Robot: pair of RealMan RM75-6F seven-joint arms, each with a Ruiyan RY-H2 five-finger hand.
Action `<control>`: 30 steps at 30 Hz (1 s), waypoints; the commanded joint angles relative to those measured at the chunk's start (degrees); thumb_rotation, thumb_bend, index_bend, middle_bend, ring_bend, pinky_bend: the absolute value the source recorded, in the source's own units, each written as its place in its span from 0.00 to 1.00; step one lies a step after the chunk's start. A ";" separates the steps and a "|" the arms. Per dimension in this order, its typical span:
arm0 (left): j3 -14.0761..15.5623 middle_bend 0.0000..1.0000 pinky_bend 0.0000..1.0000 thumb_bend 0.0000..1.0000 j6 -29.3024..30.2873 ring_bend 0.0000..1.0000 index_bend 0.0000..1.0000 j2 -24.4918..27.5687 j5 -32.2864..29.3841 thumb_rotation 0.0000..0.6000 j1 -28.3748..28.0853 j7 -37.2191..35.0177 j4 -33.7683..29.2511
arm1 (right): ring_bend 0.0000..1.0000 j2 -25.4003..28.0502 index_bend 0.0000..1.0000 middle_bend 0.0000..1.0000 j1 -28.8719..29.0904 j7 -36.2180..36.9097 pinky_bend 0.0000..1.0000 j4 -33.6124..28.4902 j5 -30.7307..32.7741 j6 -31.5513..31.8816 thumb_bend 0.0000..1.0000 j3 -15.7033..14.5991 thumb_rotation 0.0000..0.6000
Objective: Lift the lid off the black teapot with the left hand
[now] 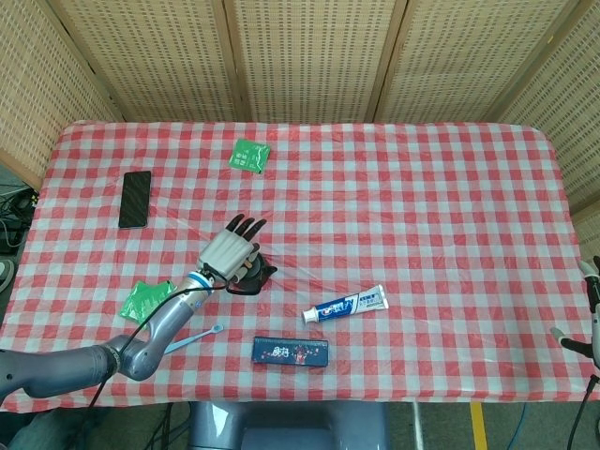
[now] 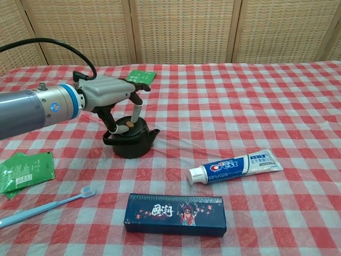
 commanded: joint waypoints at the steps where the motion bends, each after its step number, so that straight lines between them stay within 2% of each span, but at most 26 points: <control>1: 0.08 0.00 0.00 0.33 0.04 0.00 0.54 -0.20 -0.18 1.00 -0.13 0.07 0.09 | 0.00 0.02 0.02 0.00 -0.02 0.07 0.00 0.01 0.03 -0.01 0.00 -0.01 1.00; 10: 0.36 0.00 0.00 0.39 0.53 0.00 0.62 -0.52 -1.15 1.00 -0.43 0.84 0.29 | 0.00 0.15 0.02 0.00 -0.07 0.39 0.00 0.05 -0.09 0.03 0.00 -0.03 1.00; 18: -0.18 0.00 0.00 0.39 1.89 0.00 0.65 0.58 -0.71 1.00 -0.37 0.26 -1.35 | 0.00 0.16 0.02 0.00 -0.10 0.33 0.00 0.00 -0.26 0.14 0.00 -0.10 1.00; 30: -3.15 0.00 0.00 0.39 5.88 0.00 0.65 8.08 -0.26 1.00 0.86 -2.19 -9.16 | 0.00 0.26 0.02 0.00 -0.37 0.45 0.00 -0.40 -0.92 0.77 0.00 -0.34 1.00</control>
